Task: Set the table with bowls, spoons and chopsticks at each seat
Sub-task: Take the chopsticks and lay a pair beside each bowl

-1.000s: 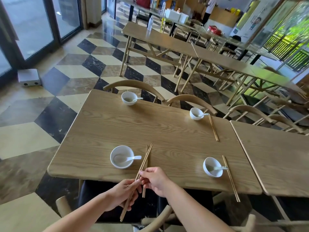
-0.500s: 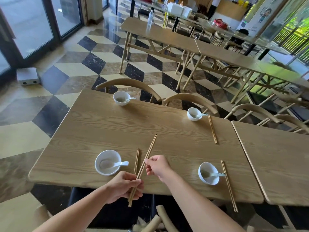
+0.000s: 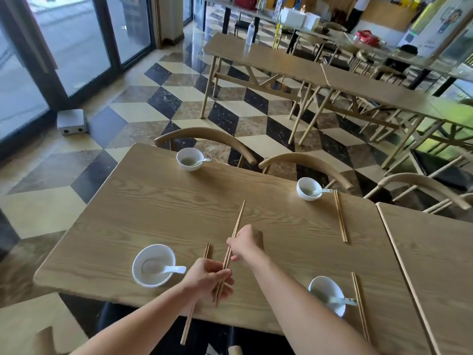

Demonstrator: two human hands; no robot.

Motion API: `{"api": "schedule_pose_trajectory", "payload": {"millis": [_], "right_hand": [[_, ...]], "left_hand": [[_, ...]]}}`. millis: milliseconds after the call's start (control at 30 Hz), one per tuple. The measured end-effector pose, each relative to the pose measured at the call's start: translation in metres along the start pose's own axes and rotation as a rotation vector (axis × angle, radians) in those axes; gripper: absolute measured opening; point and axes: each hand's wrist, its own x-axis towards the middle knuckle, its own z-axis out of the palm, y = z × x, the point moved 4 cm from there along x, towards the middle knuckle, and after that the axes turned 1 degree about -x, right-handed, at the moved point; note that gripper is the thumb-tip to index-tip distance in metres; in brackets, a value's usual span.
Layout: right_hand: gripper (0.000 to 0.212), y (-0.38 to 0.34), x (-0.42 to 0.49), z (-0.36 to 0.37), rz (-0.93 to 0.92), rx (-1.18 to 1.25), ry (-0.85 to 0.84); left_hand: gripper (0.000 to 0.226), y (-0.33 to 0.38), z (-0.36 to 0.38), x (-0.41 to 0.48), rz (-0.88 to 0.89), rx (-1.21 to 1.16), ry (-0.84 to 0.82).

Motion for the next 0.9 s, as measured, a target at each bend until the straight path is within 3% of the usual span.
{"api": "schedule_pose_trajectory", "payload": {"millis": [200, 433, 600, 800, 900], "right_hand": [[0.012, -0.034, 0.028, 0.015, -0.001, -0.053, 0.060], [0.004, -0.059, 0.051, 0.028, 0.090, -0.027, 0.140], [0.028, -0.083, 0.084, 0.042, 0.062, -0.111, 0.094], [0.026, -0.101, 0.128, 0.058, 0.110, -0.147, 0.129], [0.027, -0.106, 0.157, 0.066, 0.135, -0.164, 0.129]], "left_hand": [[0.020, 0.017, -0.014, 0.036, 0.064, -0.123, 0.127], [0.020, 0.028, -0.045, 0.071, 0.026, -0.155, 0.018], [0.019, 0.043, -0.063, 0.098, 0.013, -0.157, 0.001], [0.020, 0.054, -0.088, 0.136, 0.003, -0.067, -0.003], [0.035, 0.061, -0.107, 0.159, 0.086, 0.171, -0.017]]}}
